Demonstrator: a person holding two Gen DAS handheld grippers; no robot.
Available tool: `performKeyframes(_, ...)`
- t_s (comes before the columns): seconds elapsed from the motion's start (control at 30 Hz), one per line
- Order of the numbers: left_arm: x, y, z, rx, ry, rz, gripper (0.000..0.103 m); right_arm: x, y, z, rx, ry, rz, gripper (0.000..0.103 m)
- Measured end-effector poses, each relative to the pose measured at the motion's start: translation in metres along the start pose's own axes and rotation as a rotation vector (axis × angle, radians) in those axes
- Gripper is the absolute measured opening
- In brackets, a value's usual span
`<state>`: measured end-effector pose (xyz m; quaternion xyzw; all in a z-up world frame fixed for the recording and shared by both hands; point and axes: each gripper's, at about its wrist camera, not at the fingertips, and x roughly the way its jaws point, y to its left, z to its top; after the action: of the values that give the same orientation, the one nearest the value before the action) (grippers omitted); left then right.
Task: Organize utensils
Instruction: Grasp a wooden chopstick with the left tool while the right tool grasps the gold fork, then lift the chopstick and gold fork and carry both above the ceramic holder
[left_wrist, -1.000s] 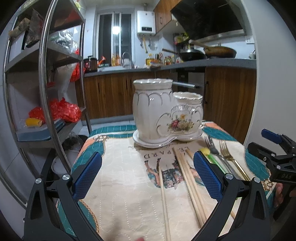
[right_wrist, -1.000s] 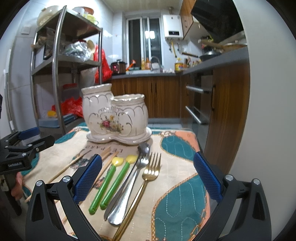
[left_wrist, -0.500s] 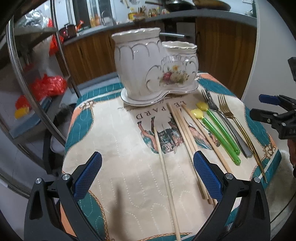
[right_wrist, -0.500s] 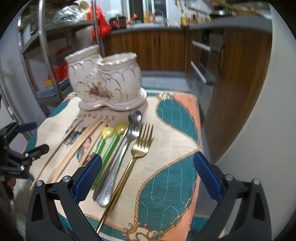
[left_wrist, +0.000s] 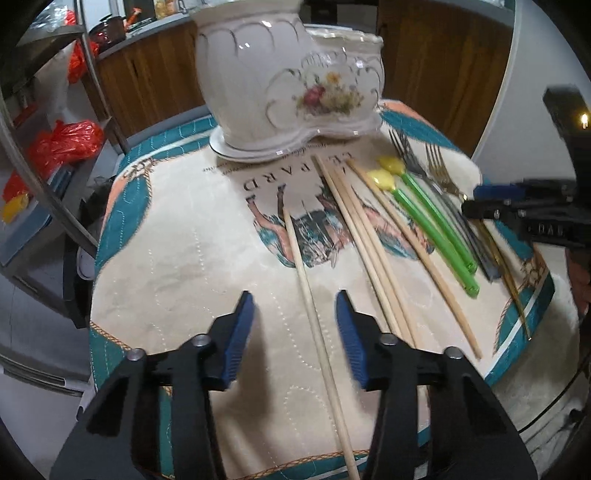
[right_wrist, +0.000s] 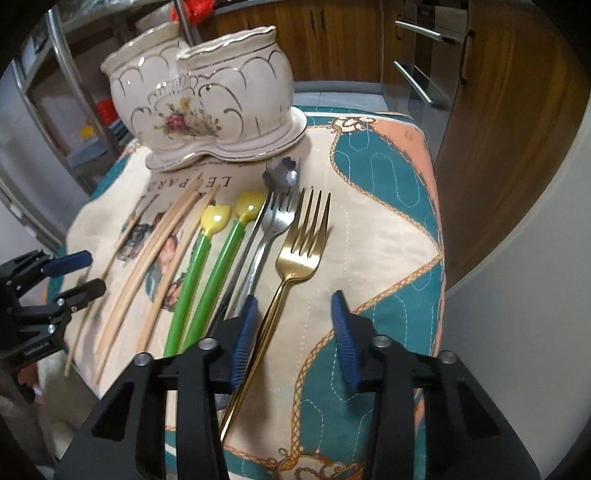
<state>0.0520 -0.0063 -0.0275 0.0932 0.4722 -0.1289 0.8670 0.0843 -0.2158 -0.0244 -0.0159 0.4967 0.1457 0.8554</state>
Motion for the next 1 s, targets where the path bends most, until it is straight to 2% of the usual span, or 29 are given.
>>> performKeyframes(0.13,0.005,0.001,0.006,0.005,0.001,-0.005,0.041,0.004,0.008,0.007,-0.044,0.032,-0.035,0.034)
performKeyframes(0.23,0.009,0.005,0.012,-0.006,0.012,-0.014,0.036,0.007,0.017,0.011,-0.087,0.054,-0.069,0.033)
performKeyframes(0.3,0.010,0.005,0.013,-0.003,0.020,-0.004,0.027,0.005,0.019,0.010,-0.101,0.081,-0.067,0.029)
performKeyframes(0.47,0.008,0.003,0.011,0.027,0.021,-0.005,0.025,0.004,0.021,0.007,-0.124,0.092,-0.067,0.027)
performKeyframes(0.6,0.010,0.002,0.016,0.028,0.015,-0.005,0.022,0.007,0.024,0.010,-0.115,0.081,-0.048,0.014)
performKeyframes(0.73,0.014,0.004,0.018,0.044,-0.018,-0.019,0.015,0.007,0.021,0.008,-0.100,0.058,-0.024,0.011)
performKeyframes(0.8,0.014,0.003,0.018,0.054,-0.030,-0.022,0.008,0.005,0.017,0.007,-0.085,0.040,-0.015,0.007)
performKeyframes(1.0,0.013,0.000,0.018,0.063,-0.055,-0.018,0.005,-0.014,0.015,0.002,-0.095,-0.053,0.001,0.006)
